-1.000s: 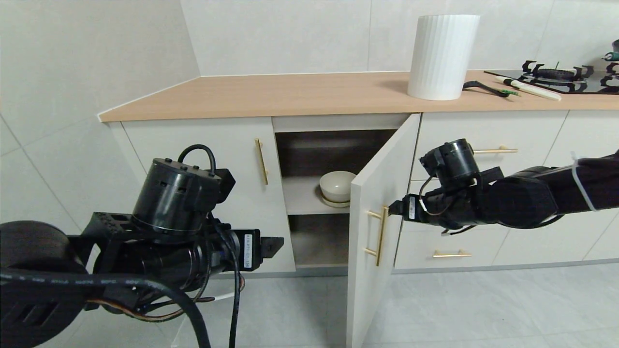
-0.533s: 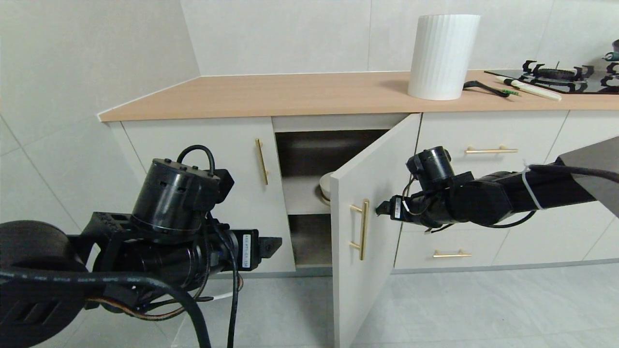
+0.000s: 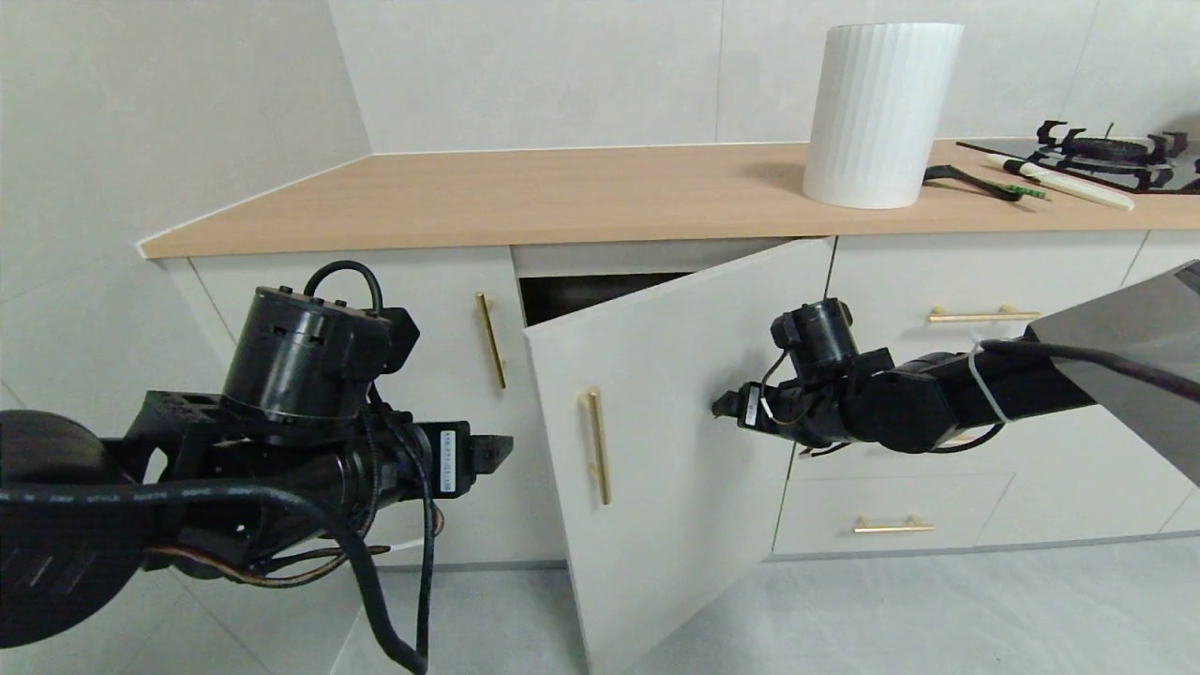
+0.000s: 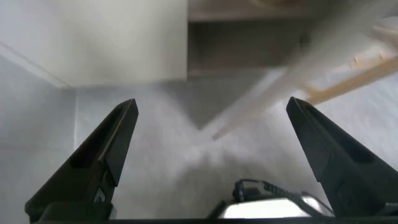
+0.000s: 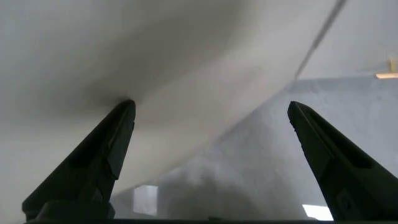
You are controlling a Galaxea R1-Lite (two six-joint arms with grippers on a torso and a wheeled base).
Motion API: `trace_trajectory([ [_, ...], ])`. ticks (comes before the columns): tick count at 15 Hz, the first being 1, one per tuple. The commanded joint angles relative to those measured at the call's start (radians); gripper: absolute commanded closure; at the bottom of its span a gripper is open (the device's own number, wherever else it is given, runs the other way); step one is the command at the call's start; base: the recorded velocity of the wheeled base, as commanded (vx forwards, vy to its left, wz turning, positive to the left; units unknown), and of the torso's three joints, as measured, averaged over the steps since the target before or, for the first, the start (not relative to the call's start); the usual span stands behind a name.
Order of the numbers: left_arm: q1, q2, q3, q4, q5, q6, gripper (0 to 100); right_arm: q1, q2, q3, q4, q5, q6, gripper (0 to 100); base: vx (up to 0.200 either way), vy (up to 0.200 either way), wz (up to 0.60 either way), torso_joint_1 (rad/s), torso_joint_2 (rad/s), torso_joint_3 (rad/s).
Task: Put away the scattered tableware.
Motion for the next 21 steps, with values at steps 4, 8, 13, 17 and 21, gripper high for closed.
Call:
trace_trajectory([
  [4,0.013,-0.015,-0.001,-0.002,0.003,0.0,0,0.0,0.095,-0.037,-0.128,-0.005,0.091,0,0.0,0.0,0.0,0.0,0.0,0.0],
  [8,0.011,-0.009,-0.001,-0.003,0.002,0.0,0,-0.017,0.107,-0.086,-0.141,-0.013,0.159,0,0.0,0.0,0.0,0.0,0.0,0.0],
  [13,0.011,-0.004,-0.001,-0.003,0.002,0.0,0,-0.046,0.147,-0.142,-0.192,-0.077,0.177,0,0.0,0.0,0.0,0.0,0.0,0.0],
  [17,0.011,0.006,-0.001,-0.009,0.0,0.0,0,-0.066,0.167,-0.175,-0.194,-0.102,0.183,0,0.0,0.0,0.0,0.0,0.0,0.0],
  [21,0.011,0.011,-0.001,-0.009,0.0,0.0,0,-0.064,0.13,-0.161,-0.191,-0.11,0.185,0,0.0,0.0,0.0,0.0,0.0,0.0],
])
